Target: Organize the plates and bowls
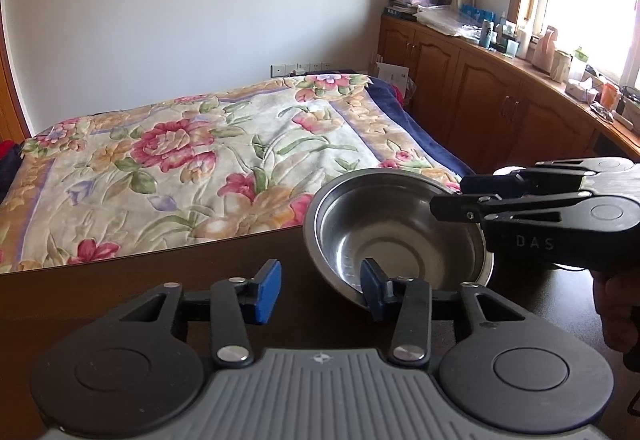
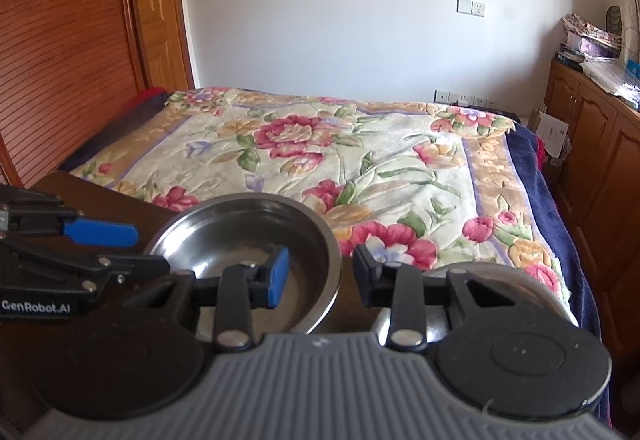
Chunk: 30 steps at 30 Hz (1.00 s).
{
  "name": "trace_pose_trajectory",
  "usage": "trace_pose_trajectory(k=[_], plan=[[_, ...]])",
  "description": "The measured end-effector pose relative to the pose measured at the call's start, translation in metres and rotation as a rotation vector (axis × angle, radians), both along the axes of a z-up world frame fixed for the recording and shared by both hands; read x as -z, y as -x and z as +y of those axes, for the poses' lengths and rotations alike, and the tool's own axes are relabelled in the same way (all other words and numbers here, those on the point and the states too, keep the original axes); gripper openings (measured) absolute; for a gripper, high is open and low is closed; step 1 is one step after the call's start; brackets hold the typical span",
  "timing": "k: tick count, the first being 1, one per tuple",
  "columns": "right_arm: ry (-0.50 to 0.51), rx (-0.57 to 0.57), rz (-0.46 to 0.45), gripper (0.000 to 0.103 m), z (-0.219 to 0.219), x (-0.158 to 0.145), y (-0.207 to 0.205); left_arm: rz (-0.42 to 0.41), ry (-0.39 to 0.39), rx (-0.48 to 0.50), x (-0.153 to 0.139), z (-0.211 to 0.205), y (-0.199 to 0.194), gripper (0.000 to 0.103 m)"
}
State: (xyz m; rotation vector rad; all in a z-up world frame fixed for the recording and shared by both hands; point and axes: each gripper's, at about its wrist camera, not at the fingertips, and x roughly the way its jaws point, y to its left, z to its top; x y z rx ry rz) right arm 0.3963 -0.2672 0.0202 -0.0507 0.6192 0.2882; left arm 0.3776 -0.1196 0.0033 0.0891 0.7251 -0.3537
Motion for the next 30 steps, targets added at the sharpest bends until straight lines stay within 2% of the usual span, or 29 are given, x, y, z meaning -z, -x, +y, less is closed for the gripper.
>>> trace_pose_trajectory(k=[5,13,14,17,30], plan=[[-0.002,-0.014,0.018,0.030,0.004,0.003,-0.001,0.019,0.012,0.005,0.002,0.001,-0.002,0.026],[-0.010,-0.030,0.037,0.018,0.008,0.006,0.003,0.024,0.011,-0.024,0.003,0.005,0.001,0.020],[-0.015,-0.027,0.040,0.014,0.008,0.005,0.004,0.025,0.010,-0.029,0.003,0.005,0.002,0.020],[-0.048,-0.024,0.055,0.013,0.005,0.005,0.005,0.026,0.009,-0.033,0.001,0.008,0.006,0.019],[-0.068,-0.040,0.074,0.013,0.010,0.008,0.007,0.016,-0.015,-0.038,0.004,0.013,0.006,0.019]])
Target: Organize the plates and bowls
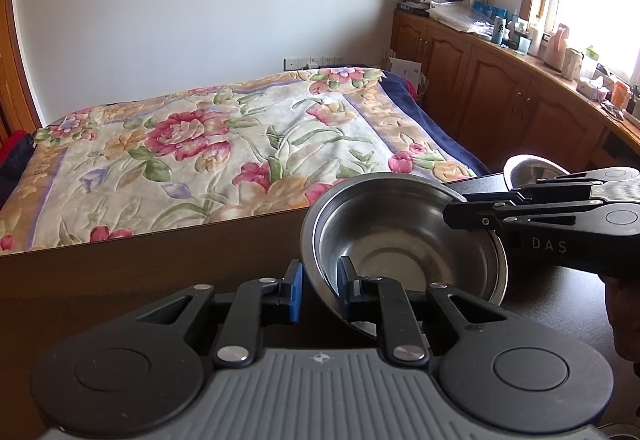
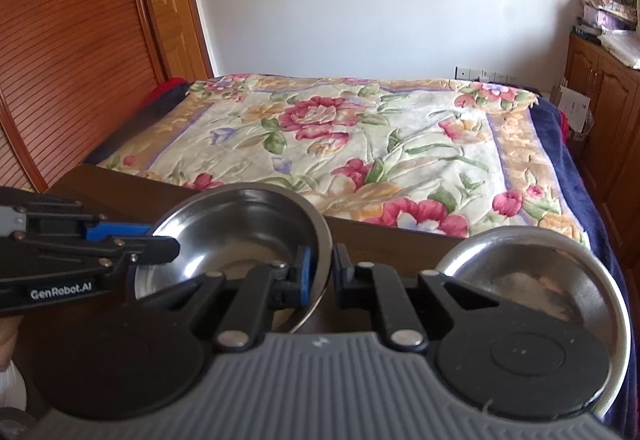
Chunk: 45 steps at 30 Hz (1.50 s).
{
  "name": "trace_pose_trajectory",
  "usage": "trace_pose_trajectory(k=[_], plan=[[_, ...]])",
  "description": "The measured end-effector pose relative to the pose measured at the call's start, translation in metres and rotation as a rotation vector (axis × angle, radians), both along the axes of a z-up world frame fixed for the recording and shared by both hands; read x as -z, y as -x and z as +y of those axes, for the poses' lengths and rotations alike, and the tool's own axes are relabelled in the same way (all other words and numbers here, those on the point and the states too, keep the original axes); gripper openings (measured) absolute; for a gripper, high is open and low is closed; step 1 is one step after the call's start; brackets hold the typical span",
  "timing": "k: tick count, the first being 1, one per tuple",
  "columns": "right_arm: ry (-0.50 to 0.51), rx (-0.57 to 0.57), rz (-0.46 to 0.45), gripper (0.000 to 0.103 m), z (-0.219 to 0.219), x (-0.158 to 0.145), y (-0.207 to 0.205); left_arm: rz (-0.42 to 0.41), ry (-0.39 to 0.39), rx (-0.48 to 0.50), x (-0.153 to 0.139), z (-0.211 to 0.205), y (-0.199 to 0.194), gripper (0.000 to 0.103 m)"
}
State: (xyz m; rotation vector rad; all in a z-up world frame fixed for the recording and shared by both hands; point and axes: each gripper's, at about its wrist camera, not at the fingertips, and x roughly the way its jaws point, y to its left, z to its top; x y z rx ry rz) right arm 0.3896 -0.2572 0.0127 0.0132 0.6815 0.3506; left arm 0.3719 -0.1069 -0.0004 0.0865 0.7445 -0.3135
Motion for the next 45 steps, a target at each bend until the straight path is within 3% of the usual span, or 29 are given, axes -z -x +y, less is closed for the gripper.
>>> trace_pose_trajectory(k=[10,23,38,45], plan=[[-0.048,-0.007,-0.035,0.011,-0.004,-0.024,0.026,0.003,0.069,-0.002,-0.027,0.013,0.030,0.013],[-0.068,-0.011,-0.157,0.011,-0.010,-0.070,0.089,-0.124,0.133,0.054,-0.076,0.025,0.100,0.012],[-0.078,0.007,-0.176,0.011,-0.011,-0.069,0.142,-0.140,0.224,0.085,-0.075,0.043,0.161,0.012],[-0.070,0.005,-0.157,0.011,-0.008,-0.059,0.161,-0.131,0.229,0.095,-0.063,0.046,0.185,0.012]])
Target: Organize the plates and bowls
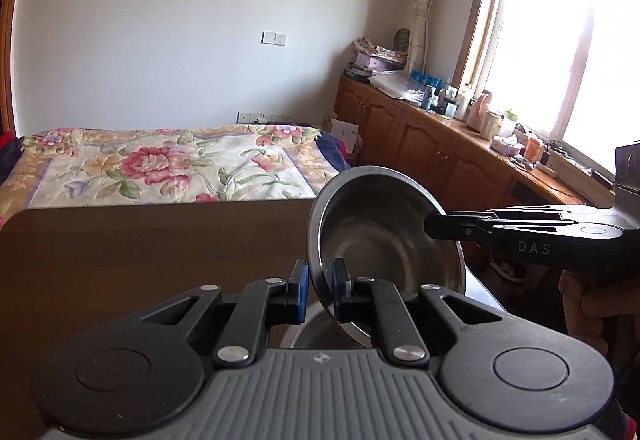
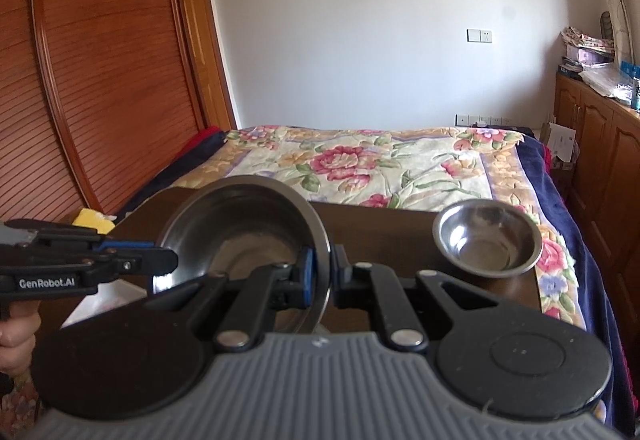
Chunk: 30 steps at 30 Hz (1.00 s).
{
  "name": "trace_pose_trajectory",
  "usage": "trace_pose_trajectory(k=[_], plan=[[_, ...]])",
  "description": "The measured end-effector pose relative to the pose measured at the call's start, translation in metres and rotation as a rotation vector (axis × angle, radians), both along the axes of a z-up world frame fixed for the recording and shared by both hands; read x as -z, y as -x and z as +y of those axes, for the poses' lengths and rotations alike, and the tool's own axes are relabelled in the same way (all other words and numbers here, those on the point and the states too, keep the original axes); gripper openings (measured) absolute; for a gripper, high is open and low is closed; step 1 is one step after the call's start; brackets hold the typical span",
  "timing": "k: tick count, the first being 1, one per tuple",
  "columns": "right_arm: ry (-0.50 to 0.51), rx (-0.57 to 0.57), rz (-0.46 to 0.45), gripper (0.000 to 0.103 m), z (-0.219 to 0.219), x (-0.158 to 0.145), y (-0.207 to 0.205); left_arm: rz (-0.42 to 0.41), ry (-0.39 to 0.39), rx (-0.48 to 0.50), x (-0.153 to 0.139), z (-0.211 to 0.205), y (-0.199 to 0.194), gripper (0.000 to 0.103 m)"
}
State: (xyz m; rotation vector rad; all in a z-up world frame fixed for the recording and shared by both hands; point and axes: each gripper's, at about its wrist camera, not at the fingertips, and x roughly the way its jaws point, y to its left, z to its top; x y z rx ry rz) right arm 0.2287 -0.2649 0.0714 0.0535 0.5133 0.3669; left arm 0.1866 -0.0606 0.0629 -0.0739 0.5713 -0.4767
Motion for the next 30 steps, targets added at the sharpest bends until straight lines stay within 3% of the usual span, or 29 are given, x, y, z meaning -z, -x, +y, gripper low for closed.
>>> trace_pose_trajectory(k=[12,30], plan=[[0.014,-0.010,0.045,0.011,0.003,0.025,0.024,0.075,0.002,0.004,0.035,0.002,0.026,0.012],[0.019,-0.018,0.083,0.011,0.005,0.045,0.034,0.060,-0.091,0.010,0.052,-0.007,0.033,0.013]])
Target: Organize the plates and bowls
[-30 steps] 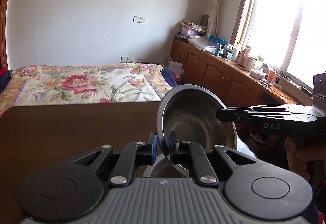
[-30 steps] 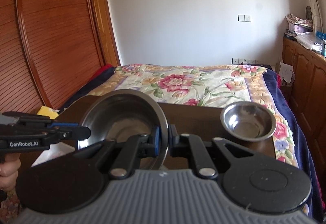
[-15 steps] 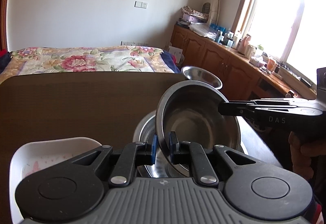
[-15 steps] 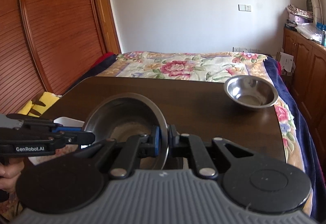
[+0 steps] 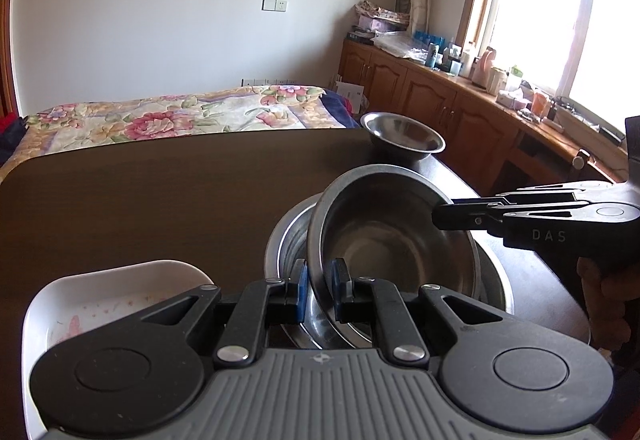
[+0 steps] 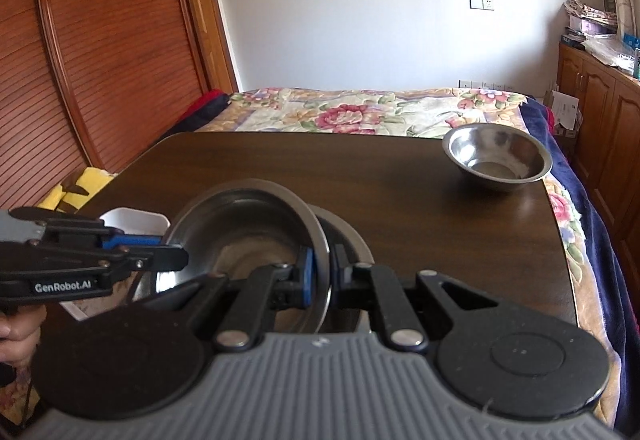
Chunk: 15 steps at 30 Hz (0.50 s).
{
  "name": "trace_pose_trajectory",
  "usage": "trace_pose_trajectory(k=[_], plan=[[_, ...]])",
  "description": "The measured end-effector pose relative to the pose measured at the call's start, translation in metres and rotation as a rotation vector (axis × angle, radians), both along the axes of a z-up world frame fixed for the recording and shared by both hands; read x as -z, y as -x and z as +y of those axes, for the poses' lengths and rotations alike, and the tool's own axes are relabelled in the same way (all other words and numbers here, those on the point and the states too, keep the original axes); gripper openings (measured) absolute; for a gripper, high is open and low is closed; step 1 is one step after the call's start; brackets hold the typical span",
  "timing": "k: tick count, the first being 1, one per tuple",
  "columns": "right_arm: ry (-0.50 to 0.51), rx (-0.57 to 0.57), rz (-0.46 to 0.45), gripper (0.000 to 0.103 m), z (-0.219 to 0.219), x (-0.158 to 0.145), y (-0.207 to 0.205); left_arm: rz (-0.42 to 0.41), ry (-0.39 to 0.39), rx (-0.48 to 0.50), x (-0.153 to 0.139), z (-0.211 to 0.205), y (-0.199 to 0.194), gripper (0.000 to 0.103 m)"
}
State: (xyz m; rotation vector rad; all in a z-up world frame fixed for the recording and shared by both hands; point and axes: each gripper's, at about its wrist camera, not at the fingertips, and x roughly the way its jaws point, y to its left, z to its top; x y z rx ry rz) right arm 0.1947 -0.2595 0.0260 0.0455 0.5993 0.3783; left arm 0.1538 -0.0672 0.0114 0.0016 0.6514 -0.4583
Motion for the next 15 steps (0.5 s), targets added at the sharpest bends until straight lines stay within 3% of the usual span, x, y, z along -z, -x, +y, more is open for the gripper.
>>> trace_pose_trajectory(k=[15], plan=[[0.025,-0.006,0.001,0.012,0.0038,0.0074,-0.0028,0.012,-0.011,0.000,0.0058,0.0002,0.0008,0.013]])
